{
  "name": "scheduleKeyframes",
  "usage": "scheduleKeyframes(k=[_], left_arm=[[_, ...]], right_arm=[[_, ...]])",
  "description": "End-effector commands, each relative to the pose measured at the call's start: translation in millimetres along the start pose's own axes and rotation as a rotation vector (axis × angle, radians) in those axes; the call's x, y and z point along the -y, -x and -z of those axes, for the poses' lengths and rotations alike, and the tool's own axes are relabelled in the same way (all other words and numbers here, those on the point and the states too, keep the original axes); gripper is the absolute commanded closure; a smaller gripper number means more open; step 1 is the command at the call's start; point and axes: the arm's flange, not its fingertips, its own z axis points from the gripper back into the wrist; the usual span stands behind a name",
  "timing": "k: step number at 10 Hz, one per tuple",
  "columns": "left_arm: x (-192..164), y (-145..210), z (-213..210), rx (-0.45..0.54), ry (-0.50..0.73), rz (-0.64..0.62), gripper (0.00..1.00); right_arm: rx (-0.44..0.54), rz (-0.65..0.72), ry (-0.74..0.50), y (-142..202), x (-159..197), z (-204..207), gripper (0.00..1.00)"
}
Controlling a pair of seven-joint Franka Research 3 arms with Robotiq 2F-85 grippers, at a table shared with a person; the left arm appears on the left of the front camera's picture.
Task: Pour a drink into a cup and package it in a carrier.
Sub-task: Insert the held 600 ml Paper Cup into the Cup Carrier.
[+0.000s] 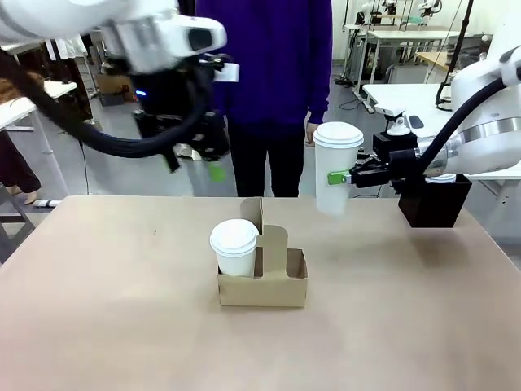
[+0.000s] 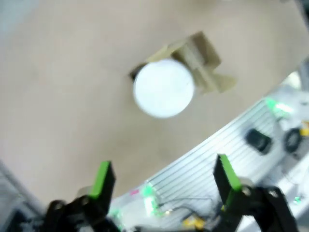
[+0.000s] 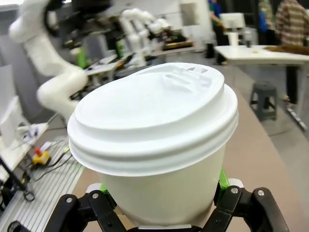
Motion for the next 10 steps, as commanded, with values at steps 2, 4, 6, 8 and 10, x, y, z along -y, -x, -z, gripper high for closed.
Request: scheduleKeyframes(k=[2, 4, 6, 8, 10], left_arm=[[-60, 23, 10, 0.025, 0.034, 0.283, 0.00], [-56, 20, -1, -0.015, 0.031, 0.221, 0.00], [-74, 21, 7, -0.002, -0.006, 0.200, 0.00], [-124, 32, 35, 0.126, 0.087, 0.225, 0.00], [-150, 50, 58, 0.211, 0.110, 0.307, 0.00]], right_arm=[[-0.008, -0.023, -0.045, -2, 2, -5, 0.13], [-0.010, -0.023, -0.050, 2, -1, 4, 0.13], [-0.011, -0.022, -0.058, 4, 0, 3, 0.13], [0.024, -0.042, -0.123, 3, -11, 35, 0.13], [0.060, -0.043, -0.181, 8, -17, 61, 0.13]])
